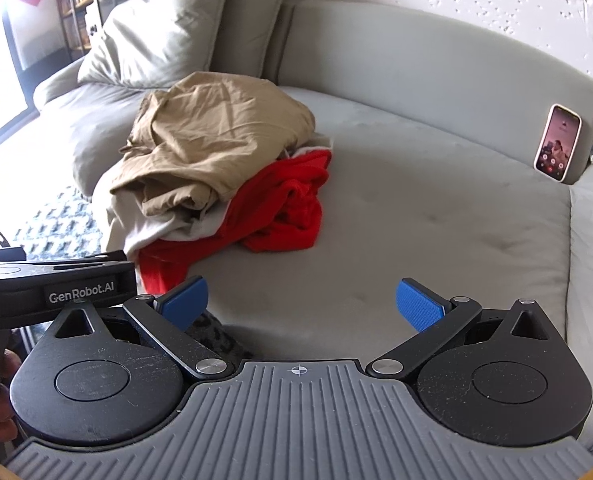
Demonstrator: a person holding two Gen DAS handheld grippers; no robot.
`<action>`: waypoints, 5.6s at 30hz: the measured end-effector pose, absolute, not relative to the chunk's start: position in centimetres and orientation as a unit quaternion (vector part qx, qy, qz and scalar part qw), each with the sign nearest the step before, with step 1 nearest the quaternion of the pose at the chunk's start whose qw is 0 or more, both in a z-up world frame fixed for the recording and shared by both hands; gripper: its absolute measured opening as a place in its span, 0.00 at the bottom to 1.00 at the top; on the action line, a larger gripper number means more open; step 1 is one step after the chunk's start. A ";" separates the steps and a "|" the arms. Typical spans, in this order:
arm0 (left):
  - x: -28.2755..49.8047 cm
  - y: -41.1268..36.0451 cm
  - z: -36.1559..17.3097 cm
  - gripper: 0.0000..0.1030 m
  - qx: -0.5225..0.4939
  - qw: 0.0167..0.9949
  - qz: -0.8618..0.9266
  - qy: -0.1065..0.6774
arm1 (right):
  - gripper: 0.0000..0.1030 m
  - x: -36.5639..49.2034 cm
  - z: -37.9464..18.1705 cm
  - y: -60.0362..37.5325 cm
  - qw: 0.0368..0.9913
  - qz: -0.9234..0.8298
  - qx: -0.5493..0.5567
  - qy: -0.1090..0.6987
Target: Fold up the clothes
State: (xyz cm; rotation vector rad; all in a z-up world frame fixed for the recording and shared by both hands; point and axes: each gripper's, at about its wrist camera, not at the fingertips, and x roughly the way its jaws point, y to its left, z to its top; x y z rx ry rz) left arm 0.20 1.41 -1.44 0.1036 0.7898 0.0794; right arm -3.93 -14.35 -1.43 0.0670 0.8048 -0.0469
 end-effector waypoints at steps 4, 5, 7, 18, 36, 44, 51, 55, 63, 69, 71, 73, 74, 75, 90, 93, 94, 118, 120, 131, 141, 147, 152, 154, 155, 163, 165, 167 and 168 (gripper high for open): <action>0.3 1.4 -1.4 0.99 0.051 0.921 0.039 0.384 | 1.00 -3.7 -1.6 -14.3 0.918 -0.023 0.032 0.395; 0.3 1.4 -1.4 0.99 0.051 0.921 0.039 0.384 | 1.00 -3.7 -1.7 -14.3 0.918 -0.023 0.031 0.395; 0.3 1.4 -1.4 0.99 0.051 0.921 0.039 0.384 | 1.00 -3.6 -1.8 -14.2 0.918 -0.023 0.029 0.396; 0.4 1.1 -1.1 0.99 0.055 0.923 0.039 0.380 | 1.00 -3.6 -1.7 -14.5 0.918 -0.023 0.032 0.395; 0.4 1.1 -1.0 0.99 0.053 0.922 0.040 0.380 | 1.00 -3.8 -1.5 -14.6 0.919 -0.024 0.036 0.393; 0.4 1.1 -1.2 0.99 0.053 0.922 0.040 0.382 | 1.00 -3.7 -1.6 -14.6 0.918 -0.024 0.038 0.395; 0.5 1.1 -1.6 0.99 0.050 0.920 0.039 0.386 | 1.00 -3.6 -1.9 -14.7 0.916 -0.025 0.038 0.398; 0.7 1.3 -1.9 0.99 0.047 0.919 0.037 0.389 | 1.00 -3.5 -2.1 -14.6 0.915 -0.026 0.036 0.401; 2.0 4.5 -3.3 0.99 0.023 0.915 0.062 0.398 | 1.00 -2.3 -1.9 -14.3 0.921 -0.020 0.031 0.388; 2.9 9.4 -1.2 0.99 0.020 0.935 0.095 0.341 | 1.00 0.2 -2.0 -13.5 0.948 0.015 0.022 0.316; 2.9 10.5 -1.0 0.99 0.012 0.940 0.092 0.329 | 1.00 1.3 -2.3 -13.1 0.954 0.035 0.025 0.295; 2.9 11.7 -0.8 0.99 0.003 0.945 0.088 0.316 | 1.00 2.3 -2.7 -11.9 0.957 0.050 0.004 0.287; 2.9 12.1 -0.8 0.99 0.000 0.946 0.086 0.313 | 1.00 2.9 -2.8 -11.2 0.957 0.057 -0.012 0.285; 3.0 12.1 -1.2 0.99 0.003 0.943 0.085 0.322 | 1.00 3.4 -3.0 -10.4 0.957 0.064 -0.028 0.283; 2.1 11.3 -3.2 0.91 -0.018 0.931 0.062 0.358 | 0.06 9.3 -5.8 -2.5 0.930 0.116 -0.217 0.272; 1.7 10.5 -2.5 0.91 -0.030 0.939 0.024 0.341 | 0.03 9.3 -2.9 -5.3 0.954 0.097 -0.132 0.250; 1.6 10.0 -2.3 0.91 -0.028 0.942 0.013 0.334 | 0.03 9.0 -1.6 -6.5 0.963 0.082 -0.104 0.233; -3.3 -11.8 -6.6 0.93 0.129 0.892 -0.261 0.346 | 0.56 -18.7 -3.2 -31.6 0.909 -0.162 0.146 0.356; -3.9 -11.4 -7.0 0.93 0.130 0.893 -0.265 0.340 | 0.60 -17.1 -4.1 -29.9 0.916 -0.115 0.099 0.372; -7.9 -14.0 -7.5 0.70 0.237 0.845 -0.416 0.239 | 0.59 -18.1 -7.2 -33.5 0.895 -0.135 0.255 0.341; -10.0 -16.6 -8.8 0.61 0.351 0.803 -0.451 0.169 | 0.60 -20.8 -8.4 -36.4 0.898 -0.176 0.300 0.268; -10.4 -17.6 -9.8 0.40 0.381 0.781 -0.467 0.164 | 0.60 -21.2 -8.5 -37.5 0.892 -0.192 0.316 0.261; -11.4 -18.8 -11.3 0.37 0.442 0.754 -0.467 0.134 | 0.61 -21.0 -8.7 -38.0 0.888 -0.197 0.324 0.261; -11.8 -19.3 -12.0 0.37 0.472 0.735 -0.471 0.124 | 0.61 -21.0 -8.7 -38.1 0.887 -0.197 0.325 0.260; -12.0 -19.6 -12.3 0.38 0.487 0.725 -0.472 0.119 | 0.61 -21.0 -8.7 -38.1 0.887 -0.196 0.326 0.260; -12.6 -21.0 -13.9 0.40 0.554 0.681 -0.472 0.079 | 0.61 -21.0 -8.7 -38.5 0.885 -0.198 0.334 0.258; -12.2 -21.6 -13.9 0.41 0.552 0.685 -0.469 0.085 | 0.61 -21.0 -8.7 -38.5 0.884 -0.199 0.335 0.258; -11.7 -22.2 -13.9 0.41 0.549 0.688 -0.466 0.089 | 0.61 -21.0 -8.7 -38.6 0.884 -0.199 0.336 0.258; -11.8 -22.4 -14.0 0.41 0.552 0.687 -0.465 0.086 | 0.61 -21.0 -8.7 -38.6 0.883 -0.199 0.337 0.258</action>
